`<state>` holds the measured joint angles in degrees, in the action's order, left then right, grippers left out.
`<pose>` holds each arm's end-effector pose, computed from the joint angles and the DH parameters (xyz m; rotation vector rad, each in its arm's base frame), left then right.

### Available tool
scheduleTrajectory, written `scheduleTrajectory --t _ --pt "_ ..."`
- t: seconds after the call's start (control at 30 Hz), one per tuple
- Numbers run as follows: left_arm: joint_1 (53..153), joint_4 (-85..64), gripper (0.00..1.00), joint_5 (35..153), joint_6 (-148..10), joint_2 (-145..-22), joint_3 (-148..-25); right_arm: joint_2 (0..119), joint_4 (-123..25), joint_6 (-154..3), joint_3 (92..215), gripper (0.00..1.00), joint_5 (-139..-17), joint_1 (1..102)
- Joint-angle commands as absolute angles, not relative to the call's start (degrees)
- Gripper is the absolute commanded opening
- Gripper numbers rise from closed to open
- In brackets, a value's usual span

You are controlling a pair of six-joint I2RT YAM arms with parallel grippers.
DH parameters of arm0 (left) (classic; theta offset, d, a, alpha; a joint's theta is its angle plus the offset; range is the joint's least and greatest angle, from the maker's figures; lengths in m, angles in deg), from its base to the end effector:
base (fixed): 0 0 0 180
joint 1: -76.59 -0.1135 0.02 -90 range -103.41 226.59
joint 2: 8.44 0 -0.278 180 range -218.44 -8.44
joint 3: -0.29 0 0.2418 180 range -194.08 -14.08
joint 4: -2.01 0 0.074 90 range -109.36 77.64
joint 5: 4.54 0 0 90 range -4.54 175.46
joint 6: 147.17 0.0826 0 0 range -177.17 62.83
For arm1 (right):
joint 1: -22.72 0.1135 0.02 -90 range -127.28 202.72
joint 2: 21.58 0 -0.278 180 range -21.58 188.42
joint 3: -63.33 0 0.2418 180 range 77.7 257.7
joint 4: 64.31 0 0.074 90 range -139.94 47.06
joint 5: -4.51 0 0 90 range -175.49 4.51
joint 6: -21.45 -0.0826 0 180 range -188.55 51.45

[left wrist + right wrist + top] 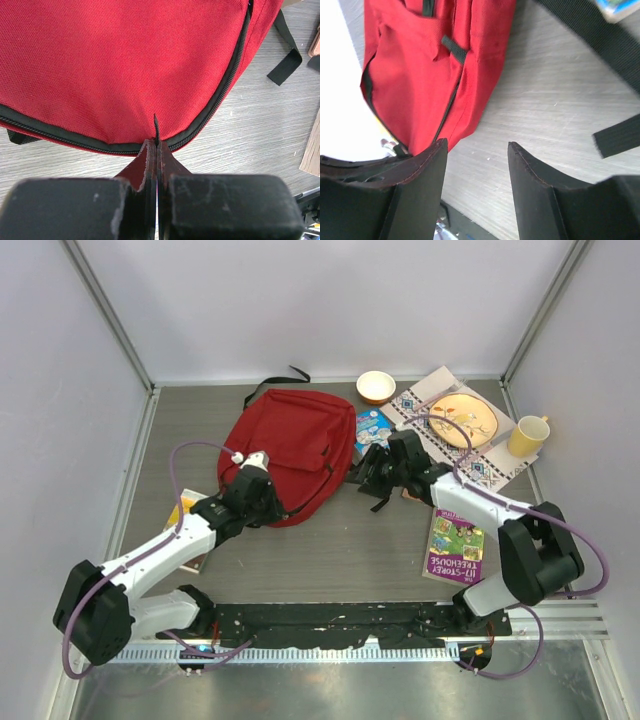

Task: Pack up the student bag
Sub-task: Unzip the student bag at the center of the board.

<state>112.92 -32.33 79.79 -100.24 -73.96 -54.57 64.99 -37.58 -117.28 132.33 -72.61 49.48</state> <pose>0.2086 -0.1432 0.2113 -0.1919 2.4143 -0.5484 0.2993 0.1715 0.2101 0.3602 2.4806 0.8693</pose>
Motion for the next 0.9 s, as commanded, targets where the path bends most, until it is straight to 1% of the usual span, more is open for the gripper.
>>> scheduleTrajectory --t 0.0,0.23,0.43,0.73,0.87 --pt "113.24 -29.24 0.00 81.24 -99.71 -74.36 -57.14 61.83 -55.90 -132.07 124.47 0.57 -66.24 52.77" --pt "113.59 -28.89 0.00 81.59 -99.71 -74.45 -56.97 64.63 -70.15 -139.81 121.73 0.57 -67.91 60.15" --pt "113.68 -28.80 0.00 81.50 -99.80 -74.27 -57.06 71.66 -70.06 -142.80 124.98 0.57 -66.95 61.83" --pt "113.85 -28.97 0.00 81.41 -100.06 -74.71 -57.76 72.20 -69.19 -143.43 124.89 0.57 -68.00 61.92" --pt "114.20 -28.89 0.00 81.41 -99.71 -75.15 -58.11 77.01 -67.70 -143.95 126.91 0.56 -68.53 62.00"
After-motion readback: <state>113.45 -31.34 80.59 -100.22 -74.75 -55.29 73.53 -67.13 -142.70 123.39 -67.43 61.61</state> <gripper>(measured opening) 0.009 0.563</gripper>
